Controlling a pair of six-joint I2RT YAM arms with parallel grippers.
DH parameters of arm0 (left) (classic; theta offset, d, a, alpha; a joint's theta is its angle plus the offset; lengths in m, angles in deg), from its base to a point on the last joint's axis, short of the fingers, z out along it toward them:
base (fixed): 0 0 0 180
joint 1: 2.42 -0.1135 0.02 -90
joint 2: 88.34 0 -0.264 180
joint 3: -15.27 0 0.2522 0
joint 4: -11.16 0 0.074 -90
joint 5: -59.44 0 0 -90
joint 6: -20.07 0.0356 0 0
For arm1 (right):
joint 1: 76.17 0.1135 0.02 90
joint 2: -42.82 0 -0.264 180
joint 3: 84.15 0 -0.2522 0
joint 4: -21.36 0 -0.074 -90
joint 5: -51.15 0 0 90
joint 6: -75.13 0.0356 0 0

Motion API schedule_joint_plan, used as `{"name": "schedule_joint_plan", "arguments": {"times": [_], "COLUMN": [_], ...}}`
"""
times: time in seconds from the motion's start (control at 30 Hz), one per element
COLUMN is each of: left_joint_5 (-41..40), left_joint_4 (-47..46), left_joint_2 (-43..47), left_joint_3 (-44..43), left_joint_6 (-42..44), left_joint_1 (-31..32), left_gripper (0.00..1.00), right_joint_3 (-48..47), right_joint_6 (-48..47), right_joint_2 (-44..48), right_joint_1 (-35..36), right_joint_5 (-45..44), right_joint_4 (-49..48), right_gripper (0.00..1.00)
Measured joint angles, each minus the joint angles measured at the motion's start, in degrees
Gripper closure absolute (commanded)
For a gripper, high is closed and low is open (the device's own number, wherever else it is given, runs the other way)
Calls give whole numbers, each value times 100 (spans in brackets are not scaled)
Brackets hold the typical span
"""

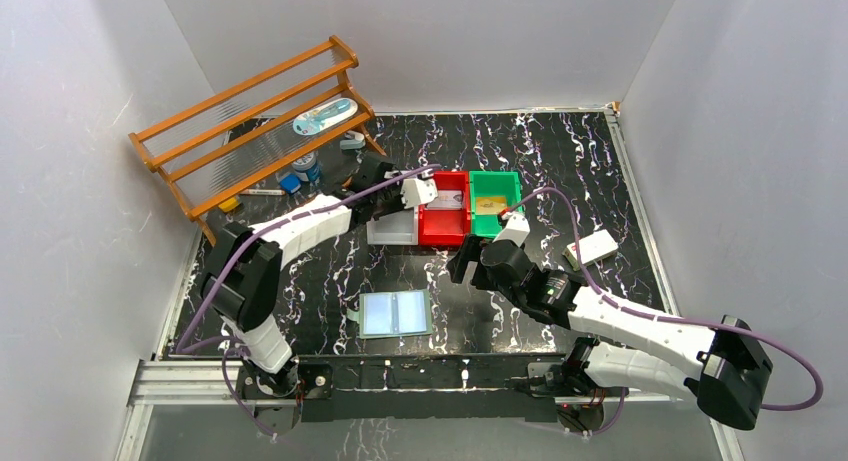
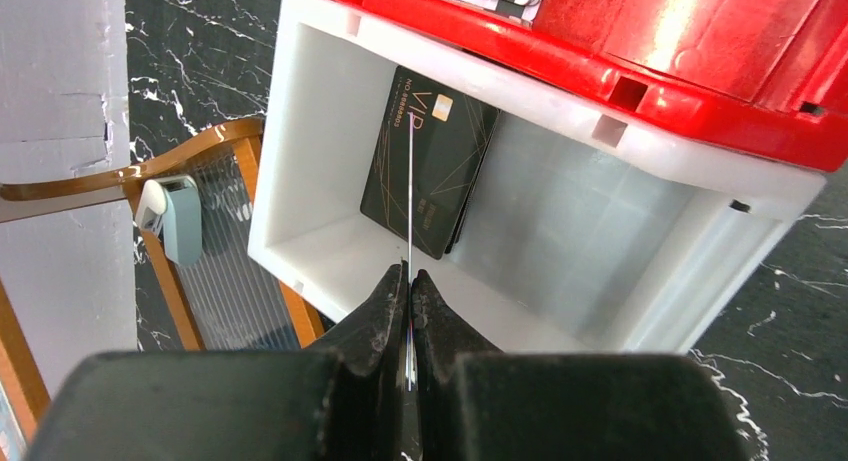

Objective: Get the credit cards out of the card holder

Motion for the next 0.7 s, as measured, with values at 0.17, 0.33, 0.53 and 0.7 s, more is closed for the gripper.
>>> {"name": "schedule_joint_plan", "arguments": {"times": [0.17,0.33,0.53,0.7], "left_joint_5": [-125,-289,-396,-393], "left_joint_4": [-267,-538,-813,-1060], "left_joint_2": [-332,-623,-866,-981], "left_joint_3": [-22,-68,-79,-79], "left_joint_6": [192,339,557,636], "left_joint_1": [0,0,-11,-31], "left_gripper": [100,100,100,98], "right_joint_3": [0,2,2,2], "right_joint_6": [46,118,212,240], "right_joint_2": [0,0,15,107], "right_joint_1": [-4,-4,-9,-20], "right_joint_5": [2,26,46,46], "right_joint_4": [2,2,7,61], "right_gripper": [3,3,3,3]}}
